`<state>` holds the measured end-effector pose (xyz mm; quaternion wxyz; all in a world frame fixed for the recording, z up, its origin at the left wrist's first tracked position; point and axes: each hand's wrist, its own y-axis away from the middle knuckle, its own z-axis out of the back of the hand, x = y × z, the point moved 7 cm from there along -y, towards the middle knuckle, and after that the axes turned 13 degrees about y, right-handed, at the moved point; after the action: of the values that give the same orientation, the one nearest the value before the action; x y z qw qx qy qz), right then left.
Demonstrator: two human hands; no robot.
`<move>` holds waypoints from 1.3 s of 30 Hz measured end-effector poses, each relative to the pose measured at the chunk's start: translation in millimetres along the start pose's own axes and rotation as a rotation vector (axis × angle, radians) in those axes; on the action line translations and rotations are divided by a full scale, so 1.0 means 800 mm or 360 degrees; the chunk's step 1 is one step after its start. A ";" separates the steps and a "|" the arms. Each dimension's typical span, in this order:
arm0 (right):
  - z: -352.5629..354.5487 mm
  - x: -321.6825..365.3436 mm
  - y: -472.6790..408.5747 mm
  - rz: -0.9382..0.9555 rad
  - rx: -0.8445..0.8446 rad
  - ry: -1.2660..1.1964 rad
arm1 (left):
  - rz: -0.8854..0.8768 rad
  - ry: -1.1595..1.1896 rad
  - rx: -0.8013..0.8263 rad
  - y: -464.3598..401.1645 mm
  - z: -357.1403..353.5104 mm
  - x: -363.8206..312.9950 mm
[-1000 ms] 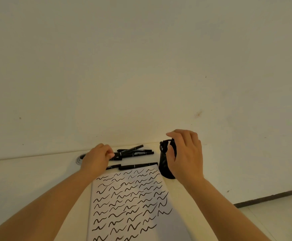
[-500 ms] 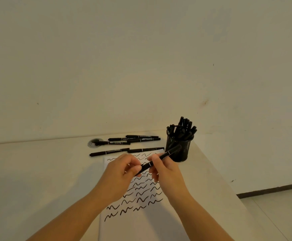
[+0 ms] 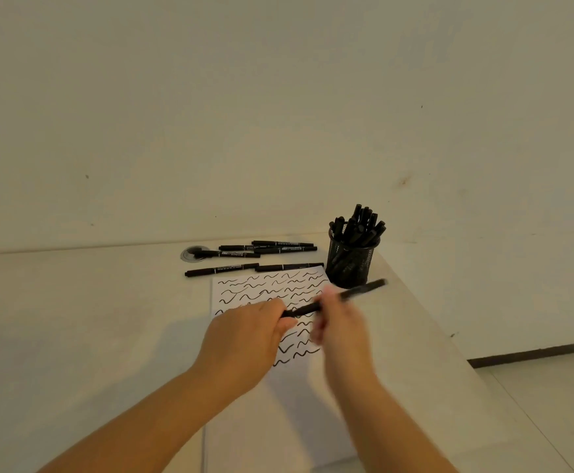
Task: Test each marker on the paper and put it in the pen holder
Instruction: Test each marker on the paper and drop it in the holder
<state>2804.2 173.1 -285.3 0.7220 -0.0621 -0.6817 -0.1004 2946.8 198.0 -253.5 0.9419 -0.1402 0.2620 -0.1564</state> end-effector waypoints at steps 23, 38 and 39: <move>0.086 -0.042 -0.036 0.0291 0.0000 0.0479 | 0.0184 0.0845 0.0105 0.023 -0.050 0.047; 0.072 -0.034 -0.028 0.0546 0.0066 0.0920 | 0.0172 0.0966 0.0132 0.021 -0.053 0.048; 0.076 -0.034 -0.029 0.0534 0.0026 0.0932 | 0.0166 0.0969 0.0129 0.021 -0.052 0.048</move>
<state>2738.8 166.1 -310.0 0.8942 -0.1362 -0.4264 0.0117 2959.3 191.5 -311.1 0.8317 -0.0357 0.5325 -0.1528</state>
